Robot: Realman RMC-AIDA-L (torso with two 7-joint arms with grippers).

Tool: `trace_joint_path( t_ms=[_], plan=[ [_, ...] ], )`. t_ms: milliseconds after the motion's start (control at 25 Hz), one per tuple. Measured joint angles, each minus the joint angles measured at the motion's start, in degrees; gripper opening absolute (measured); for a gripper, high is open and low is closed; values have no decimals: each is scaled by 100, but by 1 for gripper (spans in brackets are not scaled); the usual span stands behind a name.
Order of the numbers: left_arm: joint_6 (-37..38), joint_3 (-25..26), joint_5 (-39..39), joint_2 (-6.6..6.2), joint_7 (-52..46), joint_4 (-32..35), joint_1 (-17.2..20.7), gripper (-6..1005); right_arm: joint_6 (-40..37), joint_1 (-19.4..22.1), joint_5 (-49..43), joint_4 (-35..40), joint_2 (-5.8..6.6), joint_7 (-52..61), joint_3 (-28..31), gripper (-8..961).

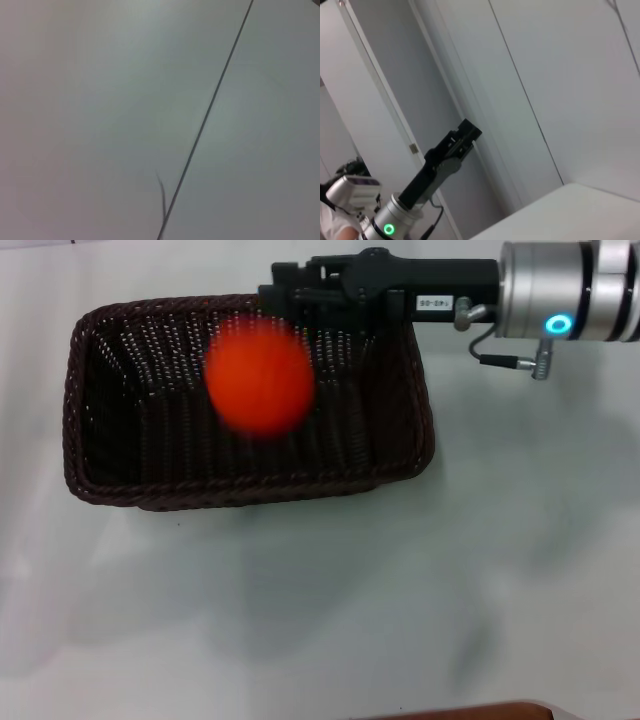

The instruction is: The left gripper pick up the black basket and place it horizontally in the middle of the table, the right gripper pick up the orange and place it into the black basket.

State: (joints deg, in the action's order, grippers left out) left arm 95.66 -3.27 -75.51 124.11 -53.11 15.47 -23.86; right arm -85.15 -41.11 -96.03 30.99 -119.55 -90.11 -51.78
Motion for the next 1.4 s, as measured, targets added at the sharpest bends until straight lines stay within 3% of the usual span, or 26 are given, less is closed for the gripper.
trace_joint_path(
  t_ms=[280,400,600,800,1080,1400],
  plan=[
    [152,-14,206,0,101,-85,-6,490,-282,317,453,145,26,-130,135,434],
    [288,-43,182,-1,305,-87,12,490,-523,674,1097,177,25,-681,411,690],
    [380,-35,176,0,450,-83,83,490,-548,1125,1953,-12,-9,-1566,864,811],
    [411,-21,187,9,668,-89,174,490,-414,1571,3020,-935,-15,-3320,1592,810],
    [418,-10,212,17,715,-81,208,490,-465,1774,4262,-2139,-30,-5398,2461,811],
    [426,76,213,18,729,-76,242,490,-434,1811,4552,-2567,-42,-5937,3006,811]
  ],
)
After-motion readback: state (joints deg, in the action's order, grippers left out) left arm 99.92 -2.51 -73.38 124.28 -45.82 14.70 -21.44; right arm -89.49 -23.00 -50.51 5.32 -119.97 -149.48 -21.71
